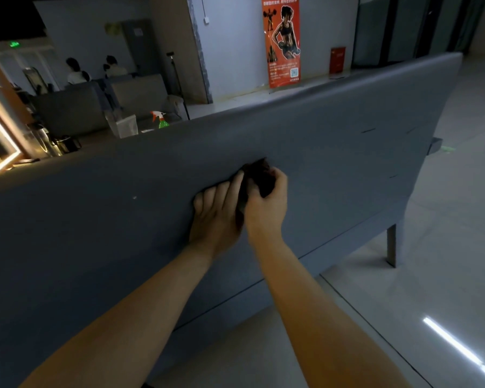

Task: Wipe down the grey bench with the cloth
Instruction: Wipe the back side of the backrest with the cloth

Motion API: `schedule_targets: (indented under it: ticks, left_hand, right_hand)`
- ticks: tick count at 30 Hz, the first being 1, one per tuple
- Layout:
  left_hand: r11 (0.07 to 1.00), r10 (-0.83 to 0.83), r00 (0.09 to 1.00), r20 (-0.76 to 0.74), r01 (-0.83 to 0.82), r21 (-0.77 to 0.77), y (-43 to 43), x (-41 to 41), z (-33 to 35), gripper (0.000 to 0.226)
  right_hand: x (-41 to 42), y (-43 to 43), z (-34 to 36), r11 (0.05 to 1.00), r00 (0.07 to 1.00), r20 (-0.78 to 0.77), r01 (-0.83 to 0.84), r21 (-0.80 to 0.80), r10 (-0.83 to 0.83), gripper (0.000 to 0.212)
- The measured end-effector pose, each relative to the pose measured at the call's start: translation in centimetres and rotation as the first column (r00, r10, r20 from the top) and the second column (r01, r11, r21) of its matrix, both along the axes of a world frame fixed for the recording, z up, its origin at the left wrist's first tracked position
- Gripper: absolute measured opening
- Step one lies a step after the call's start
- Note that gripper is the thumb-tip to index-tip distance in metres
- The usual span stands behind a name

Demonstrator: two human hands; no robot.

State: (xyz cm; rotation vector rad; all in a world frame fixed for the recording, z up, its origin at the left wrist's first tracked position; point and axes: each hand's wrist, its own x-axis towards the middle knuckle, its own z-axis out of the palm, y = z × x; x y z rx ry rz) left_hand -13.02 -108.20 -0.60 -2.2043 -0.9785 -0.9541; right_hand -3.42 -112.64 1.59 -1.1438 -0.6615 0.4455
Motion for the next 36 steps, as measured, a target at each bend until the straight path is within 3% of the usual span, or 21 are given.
schedule_targets:
  ticks: [2,5,9,10,13,18,22,25,27,33,36]
  left_hand:
    - [0.997,-0.044,0.999,-0.006,0.044,-0.070,-0.4,-0.3,0.1,0.083]
    - [0.996,-0.048,0.999,-0.014,0.047,-0.081,-0.5,-0.3,0.3,0.083]
    - [0.998,-0.033,0.999,-0.003,0.033,-0.049,-0.4,-0.4,0.0,0.081]
    - [0.998,-0.024,1.000,0.008,0.024,-0.049,-0.5,-0.4,-0.1,0.083]
    - [0.999,-0.018,1.000,0.012,0.018,-0.038,-0.3,0.0,0.0,0.088]
    - [0.993,0.104,0.994,-0.026,-0.103,0.050,0.1,0.1,-0.2,0.089]
    - [1.000,0.008,1.000,0.002,-0.008,0.014,-0.1,-0.2,-0.2,0.090]
    - [0.998,-0.046,0.999,-0.021,0.045,-0.037,-0.3,-0.6,-0.2,0.095]
    - [0.998,-0.027,1.000,-0.007,0.027,-0.049,-0.5,-0.4,0.0,0.093]
    - [0.998,-0.048,0.999,-0.021,0.047,-0.046,-0.4,-0.4,0.0,0.095]
    - [0.999,0.018,1.000,-0.006,-0.018,-0.028,-0.1,-0.1,-0.1,0.084]
  right_hand:
    - [1.6,0.5,0.5,0.997,0.994,-0.087,0.073,0.002,-0.073,0.028]
    - [3.3,1.6,0.7,0.992,0.987,-0.099,0.124,-0.027,-0.126,0.023]
    - [6.8,2.8,1.5,0.960,0.871,-0.406,0.273,-0.067,-0.276,0.018]
    - [7.2,3.0,1.4,0.957,0.863,-0.416,0.274,-0.090,-0.286,0.017]
    - [5.2,2.5,1.4,0.962,0.926,-0.261,0.261,-0.080,-0.273,0.013]
    - [-1.3,0.7,-0.1,0.999,0.997,-0.059,0.040,-0.013,-0.041,0.009]
    - [0.5,-0.1,-0.1,0.992,0.995,0.056,-0.077,-0.101,0.083,0.001]
    - [4.9,0.2,0.6,0.984,0.996,-0.032,0.078,-0.159,-0.084,0.021]
    - [7.4,0.4,1.6,0.970,0.978,-0.119,0.150,-0.191,-0.174,0.023]
    - [4.8,1.5,3.0,0.987,0.987,-0.138,0.061,-0.150,-0.082,0.006]
    - [0.8,1.4,2.2,0.994,0.990,-0.138,-0.033,-0.109,0.018,0.003]
